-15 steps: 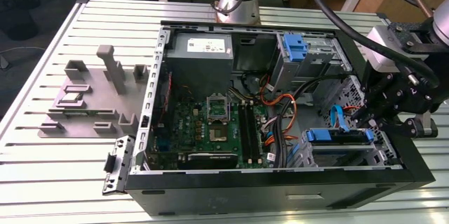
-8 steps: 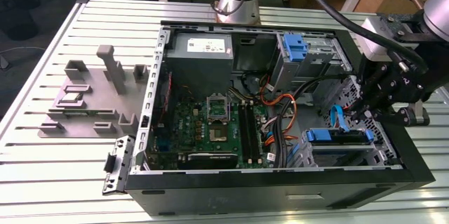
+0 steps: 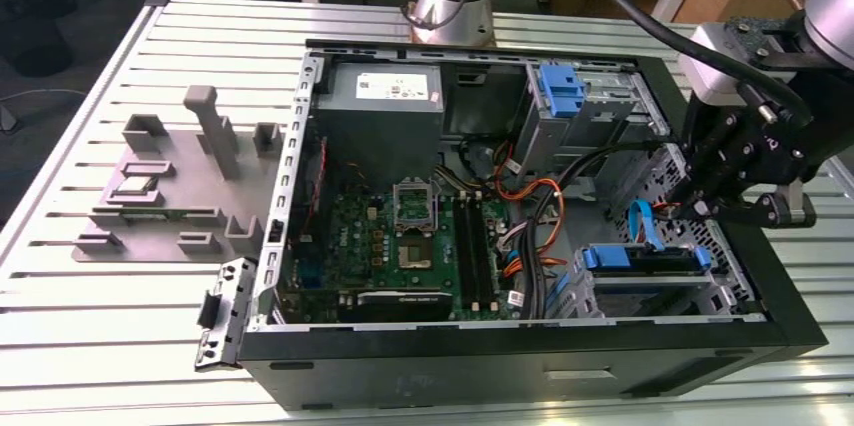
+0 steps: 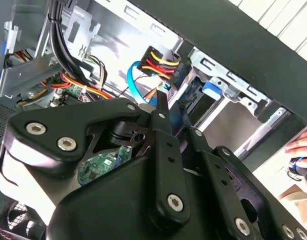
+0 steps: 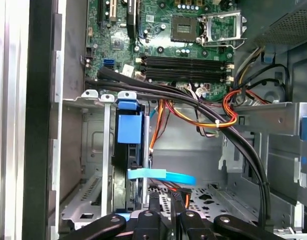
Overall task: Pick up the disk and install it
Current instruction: 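Insert the second disk wire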
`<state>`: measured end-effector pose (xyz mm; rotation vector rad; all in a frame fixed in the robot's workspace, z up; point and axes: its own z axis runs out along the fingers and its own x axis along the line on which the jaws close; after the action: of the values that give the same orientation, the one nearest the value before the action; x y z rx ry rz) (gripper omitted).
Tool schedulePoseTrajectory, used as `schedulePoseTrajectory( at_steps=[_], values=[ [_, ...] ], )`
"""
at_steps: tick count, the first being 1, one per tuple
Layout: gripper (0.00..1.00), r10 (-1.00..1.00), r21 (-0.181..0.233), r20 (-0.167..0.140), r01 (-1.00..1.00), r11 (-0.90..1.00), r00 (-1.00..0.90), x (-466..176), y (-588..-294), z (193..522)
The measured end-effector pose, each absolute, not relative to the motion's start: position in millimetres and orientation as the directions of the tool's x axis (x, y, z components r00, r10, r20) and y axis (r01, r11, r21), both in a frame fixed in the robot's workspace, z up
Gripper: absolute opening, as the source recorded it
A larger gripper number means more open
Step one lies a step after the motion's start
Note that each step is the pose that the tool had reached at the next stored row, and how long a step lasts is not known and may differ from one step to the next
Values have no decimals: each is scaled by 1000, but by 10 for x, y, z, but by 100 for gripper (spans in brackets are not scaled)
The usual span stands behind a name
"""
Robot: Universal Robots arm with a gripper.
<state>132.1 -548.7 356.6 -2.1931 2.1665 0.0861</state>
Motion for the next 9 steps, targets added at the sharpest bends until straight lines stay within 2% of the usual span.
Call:
schedulePoseTrajectory(
  at_steps=[6,7,8,9],
  values=[
    [24,-997,-2,-80,-1000,-12,12,1337,-5482,3566],
    [31,-997,-2,-80,-1000,-12,12,1338,-5482,3566],
    [31,-997,-2,-80,-1000,-12,12,1339,-5482,3566],
    [36,-997,-2,-80,-1000,-12,12,1340,-5482,3566]
  ],
)
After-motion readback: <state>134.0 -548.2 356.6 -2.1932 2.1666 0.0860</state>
